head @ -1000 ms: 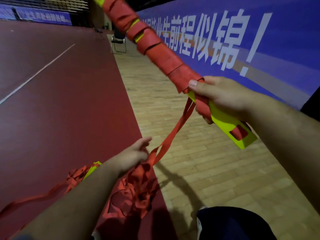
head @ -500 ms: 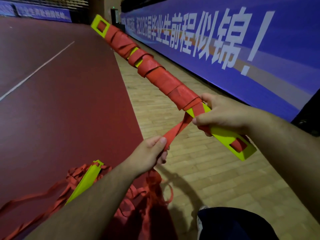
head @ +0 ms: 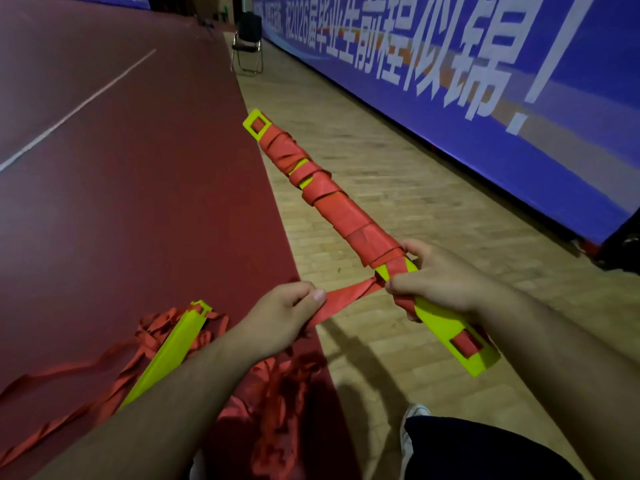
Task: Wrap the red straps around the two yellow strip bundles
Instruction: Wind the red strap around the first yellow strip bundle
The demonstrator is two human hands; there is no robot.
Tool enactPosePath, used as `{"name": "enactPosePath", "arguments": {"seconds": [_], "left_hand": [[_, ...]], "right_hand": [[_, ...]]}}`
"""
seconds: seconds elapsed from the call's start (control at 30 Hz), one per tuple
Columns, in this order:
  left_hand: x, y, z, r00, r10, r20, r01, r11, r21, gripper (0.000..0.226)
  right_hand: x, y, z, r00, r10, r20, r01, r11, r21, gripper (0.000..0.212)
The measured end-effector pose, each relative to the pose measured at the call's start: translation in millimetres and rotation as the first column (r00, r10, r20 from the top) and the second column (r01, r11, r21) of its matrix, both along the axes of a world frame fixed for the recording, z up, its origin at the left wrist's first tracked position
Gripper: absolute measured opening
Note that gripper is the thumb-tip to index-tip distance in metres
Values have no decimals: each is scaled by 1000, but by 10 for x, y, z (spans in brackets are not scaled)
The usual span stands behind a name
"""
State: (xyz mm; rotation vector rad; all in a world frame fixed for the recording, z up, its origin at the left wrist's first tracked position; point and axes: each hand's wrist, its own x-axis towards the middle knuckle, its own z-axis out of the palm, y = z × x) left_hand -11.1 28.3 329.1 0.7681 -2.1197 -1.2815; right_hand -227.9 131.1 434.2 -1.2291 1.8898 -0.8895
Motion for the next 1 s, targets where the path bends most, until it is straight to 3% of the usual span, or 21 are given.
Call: {"name": "enactPosePath", "arguments": {"seconds": [0.13,0.2,0.3,0.4,0.47,0.53,0.57,0.67,0.7,0.8,0.9,1.0], "left_hand": [[4,-8,-318,998,70,-1,-69,993,95,33],[-18,-22,-432,997,-5,-73,20,980,196,33],[-55,-60,-488,976,-216,31,211,970,117,9],[-41,-173,-513,955,-228,190,227,974,29,36],[-41,-232,-551,941,-244,236,251,968,-3,32],[-73,-315,-628,949,-196,247,222,971,-83,10],[-69,-348,-662,962,-151,229,175,980,-92,10],[-75,-394,-678,982,-73,174,88,993,-81,17],[-86,-405,-682,973,-91,210,117,986,-118,12],[-140,-460,-709,955,-63,289,121,975,-188,30],[-201,-487,-738,949,63,309,-21,990,-136,37],[-225,-437,-704,971,82,224,-70,996,-59,26]], "right_hand": [[23,-99,-266,982,-29,186,39,998,-50,38],[45,-187,-420,970,-51,237,68,995,-67,37],[35,-284,-612,953,-75,294,103,991,-84,41],[-1,-331,-800,910,-85,406,129,988,-82,41],[-13,-343,-940,868,-77,491,133,988,-79,48],[-53,-369,-1100,824,-75,562,137,988,-69,52],[-64,-372,-1148,814,-74,577,138,988,-68,52],[-91,-393,-1243,789,-69,611,144,987,-74,48],[-96,-411,-1271,777,-73,625,151,986,-72,46],[-115,-468,-1324,771,-89,630,171,983,-72,40],[-147,-481,-1333,794,-74,603,150,986,-77,39],[-185,-444,-1317,808,-50,587,129,987,-93,43]]}}
